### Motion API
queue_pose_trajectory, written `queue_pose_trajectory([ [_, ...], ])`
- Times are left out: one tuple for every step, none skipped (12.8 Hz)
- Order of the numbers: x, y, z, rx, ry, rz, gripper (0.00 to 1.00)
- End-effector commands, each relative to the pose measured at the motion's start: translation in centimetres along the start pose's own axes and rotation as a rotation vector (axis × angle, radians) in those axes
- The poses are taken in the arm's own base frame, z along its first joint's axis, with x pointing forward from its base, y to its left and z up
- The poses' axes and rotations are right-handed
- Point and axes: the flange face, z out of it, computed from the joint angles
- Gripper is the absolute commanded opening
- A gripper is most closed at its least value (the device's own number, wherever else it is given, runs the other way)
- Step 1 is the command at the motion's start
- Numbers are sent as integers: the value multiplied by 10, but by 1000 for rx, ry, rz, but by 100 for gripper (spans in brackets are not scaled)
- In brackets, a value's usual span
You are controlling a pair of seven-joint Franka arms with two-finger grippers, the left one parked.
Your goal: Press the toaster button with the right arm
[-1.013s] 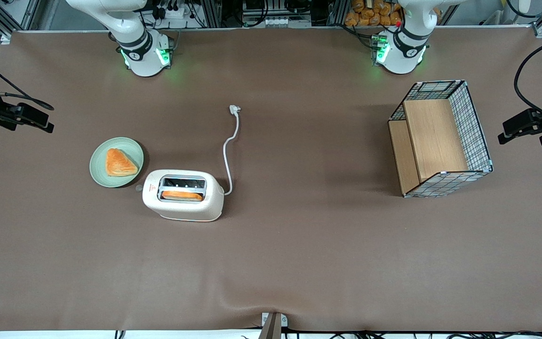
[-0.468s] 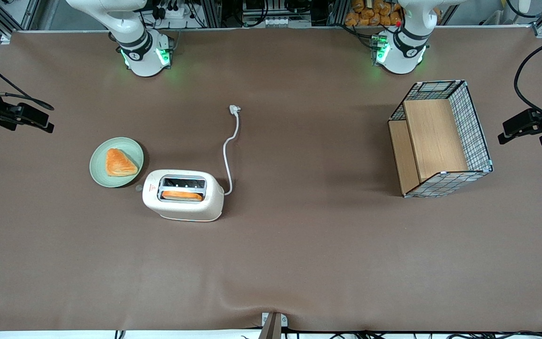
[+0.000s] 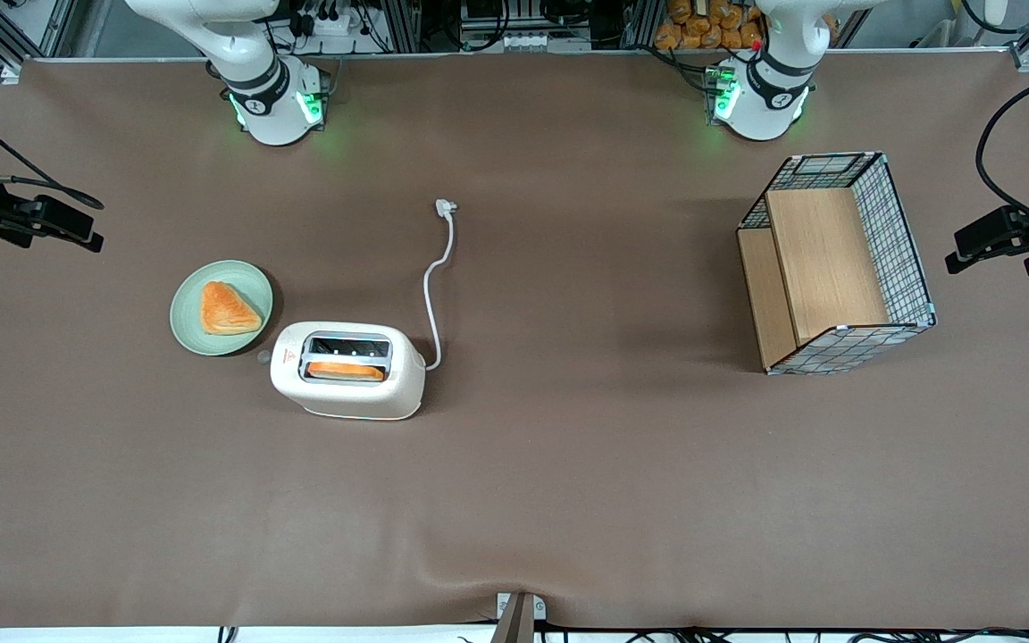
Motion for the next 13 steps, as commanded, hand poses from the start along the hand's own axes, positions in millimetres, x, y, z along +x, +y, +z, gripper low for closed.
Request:
queue_pose_trajectory([
  [-4,-1,-3,-21,2,13,100],
  [-4,-1,-3,-21,2,13,100],
  [-4,-1,-3,-21,2,13,100],
  [-4,-1,-3,-21,2,13,100],
  [-4,-1,-3,-21,5,11,100],
  [-3,-2,-7,-21,13,6,100],
  [-3,-4,-11,-19,20,4,100],
  [-3,-4,-13,-19,25,9,100],
  [-3,-1,-18,-18,34,14,100],
  [-2,0,-19,-16,37,17,100],
  [-2,1,-18,-18,36,19,100],
  [-2,0,-18,-18,36,16,100],
  [-2,0,-19,-18,38,11,100],
])
